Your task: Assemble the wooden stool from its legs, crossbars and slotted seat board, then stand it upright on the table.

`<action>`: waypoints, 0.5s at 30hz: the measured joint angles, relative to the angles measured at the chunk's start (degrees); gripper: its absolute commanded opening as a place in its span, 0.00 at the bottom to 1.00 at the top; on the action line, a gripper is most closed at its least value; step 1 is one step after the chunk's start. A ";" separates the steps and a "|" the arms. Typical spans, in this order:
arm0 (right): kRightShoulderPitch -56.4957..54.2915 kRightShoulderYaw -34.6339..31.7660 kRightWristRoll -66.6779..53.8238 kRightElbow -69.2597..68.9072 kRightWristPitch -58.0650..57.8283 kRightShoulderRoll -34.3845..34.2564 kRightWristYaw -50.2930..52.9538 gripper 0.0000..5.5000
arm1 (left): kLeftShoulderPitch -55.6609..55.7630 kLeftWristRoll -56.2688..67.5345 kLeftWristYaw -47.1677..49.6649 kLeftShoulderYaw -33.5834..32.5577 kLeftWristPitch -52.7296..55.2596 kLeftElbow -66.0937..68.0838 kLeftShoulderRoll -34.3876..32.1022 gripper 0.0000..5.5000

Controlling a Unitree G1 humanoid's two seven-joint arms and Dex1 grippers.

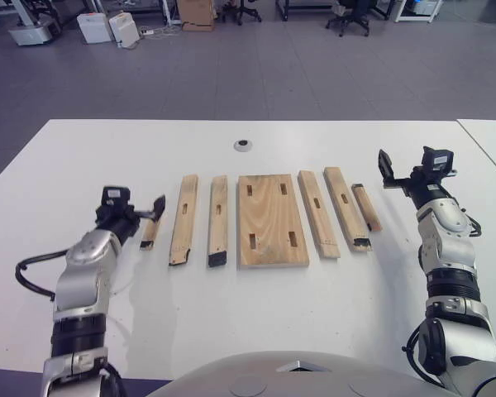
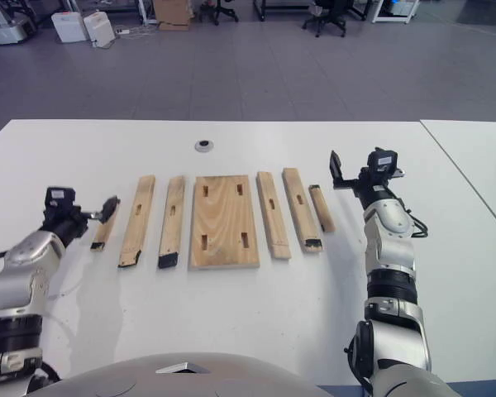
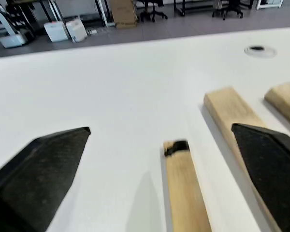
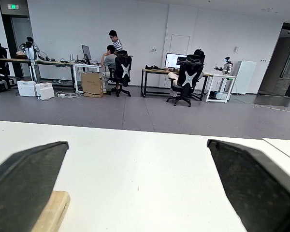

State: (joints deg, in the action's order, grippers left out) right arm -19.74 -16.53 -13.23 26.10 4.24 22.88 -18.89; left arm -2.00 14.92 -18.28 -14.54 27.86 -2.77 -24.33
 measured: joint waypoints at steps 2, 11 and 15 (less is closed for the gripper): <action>0.16 0.02 0.07 0.00 0.00 -0.02 0.07 0.98 | -1.96 0.00 0.13 0.34 2.31 -0.21 -0.04 0.90; 0.16 1.01 1.23 0.00 -0.05 -0.01 0.34 0.98 | -4.20 -2.10 1.33 1.56 4.00 -1.83 -0.54 0.62; 0.16 1.24 1.20 -0.34 -1.13 -0.37 0.30 0.98 | -4.65 -2.13 0.50 1.68 4.37 -1.08 -2.65 0.49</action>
State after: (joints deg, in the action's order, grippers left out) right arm -19.58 -15.29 -12.03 25.76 3.11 22.51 -18.58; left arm -6.65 12.79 -17.78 -12.86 32.23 -3.85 -26.98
